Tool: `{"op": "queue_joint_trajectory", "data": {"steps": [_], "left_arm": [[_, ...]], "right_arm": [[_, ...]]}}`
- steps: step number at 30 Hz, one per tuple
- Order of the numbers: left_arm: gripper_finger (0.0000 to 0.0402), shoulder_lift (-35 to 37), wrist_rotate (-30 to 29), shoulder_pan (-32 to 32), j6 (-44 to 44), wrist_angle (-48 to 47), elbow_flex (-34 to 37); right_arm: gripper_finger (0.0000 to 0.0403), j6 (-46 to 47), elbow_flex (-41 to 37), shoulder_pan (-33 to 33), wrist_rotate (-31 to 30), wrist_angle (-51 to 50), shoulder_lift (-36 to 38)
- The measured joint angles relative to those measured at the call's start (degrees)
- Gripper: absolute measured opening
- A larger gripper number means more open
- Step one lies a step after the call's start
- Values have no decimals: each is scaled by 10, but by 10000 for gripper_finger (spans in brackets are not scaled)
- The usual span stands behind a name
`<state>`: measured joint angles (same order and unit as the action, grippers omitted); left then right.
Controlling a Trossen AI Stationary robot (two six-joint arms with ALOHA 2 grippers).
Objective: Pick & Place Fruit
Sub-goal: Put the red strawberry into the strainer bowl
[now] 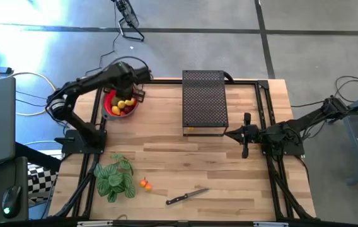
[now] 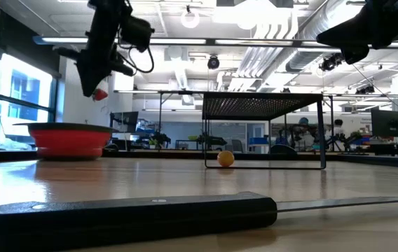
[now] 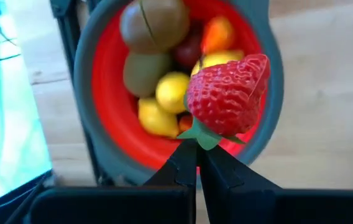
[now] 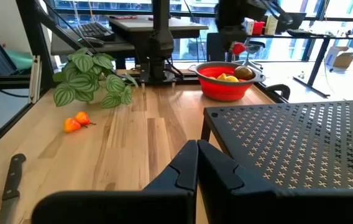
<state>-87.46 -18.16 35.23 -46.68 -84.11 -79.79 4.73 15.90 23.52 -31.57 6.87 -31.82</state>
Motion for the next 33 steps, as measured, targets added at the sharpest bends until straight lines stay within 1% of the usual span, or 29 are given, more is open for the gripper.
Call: {"op": "queue_joint_trajectory", "data": {"steps": [4,8,17,24,33], "left_arm": [[1,-1,23,47,16,27,0],[1,-16,23,71,16,33,0],[1,-75,11,71,34,66,1],[1,-122,11,72,36,15,1],[1,-134,2,72,34,45,1]], "right_arm": [[3,0,0,0,0,0,0],[3,0,0,0,0,0,0],[3,0,0,0,0,-1,0],[3,0,0,0,0,-3,0],[3,0,0,0,0,-3,0]]}}
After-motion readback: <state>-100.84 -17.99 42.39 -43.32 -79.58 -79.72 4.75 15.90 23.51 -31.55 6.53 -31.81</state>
